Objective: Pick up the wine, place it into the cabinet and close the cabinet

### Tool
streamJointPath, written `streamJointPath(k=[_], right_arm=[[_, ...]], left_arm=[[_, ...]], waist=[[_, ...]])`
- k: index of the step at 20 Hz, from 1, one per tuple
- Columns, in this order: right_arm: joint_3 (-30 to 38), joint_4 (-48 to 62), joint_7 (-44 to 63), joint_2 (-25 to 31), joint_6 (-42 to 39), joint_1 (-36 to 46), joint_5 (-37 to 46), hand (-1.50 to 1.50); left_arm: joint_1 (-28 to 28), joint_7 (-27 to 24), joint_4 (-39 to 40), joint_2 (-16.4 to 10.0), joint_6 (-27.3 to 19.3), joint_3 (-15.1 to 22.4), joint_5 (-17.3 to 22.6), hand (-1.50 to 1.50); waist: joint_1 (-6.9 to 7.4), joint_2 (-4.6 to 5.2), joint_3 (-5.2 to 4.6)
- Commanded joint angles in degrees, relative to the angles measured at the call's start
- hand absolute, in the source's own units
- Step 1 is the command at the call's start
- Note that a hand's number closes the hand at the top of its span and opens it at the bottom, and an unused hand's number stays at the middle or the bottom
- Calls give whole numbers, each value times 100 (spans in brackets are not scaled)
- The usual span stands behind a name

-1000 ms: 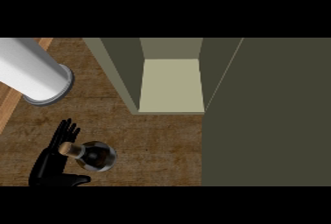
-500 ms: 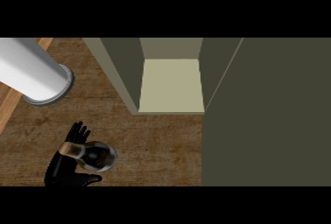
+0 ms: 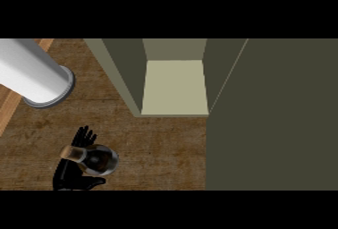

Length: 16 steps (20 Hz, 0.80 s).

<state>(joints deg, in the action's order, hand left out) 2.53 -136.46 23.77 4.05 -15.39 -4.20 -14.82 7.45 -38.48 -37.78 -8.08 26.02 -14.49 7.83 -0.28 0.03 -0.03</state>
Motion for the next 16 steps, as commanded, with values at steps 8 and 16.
streamJointPath(k=[8,16], right_arm=[[-229,43,-17,-181,143,84,353,-150],[289,153,80,124,-23,254,-256,-150]], left_arm=[[166,-126,369,-52,470,95,238,150],[274,-965,1057,24,370,359,-154,150]], waist=[[26,-6,3],[0,4,-1]])
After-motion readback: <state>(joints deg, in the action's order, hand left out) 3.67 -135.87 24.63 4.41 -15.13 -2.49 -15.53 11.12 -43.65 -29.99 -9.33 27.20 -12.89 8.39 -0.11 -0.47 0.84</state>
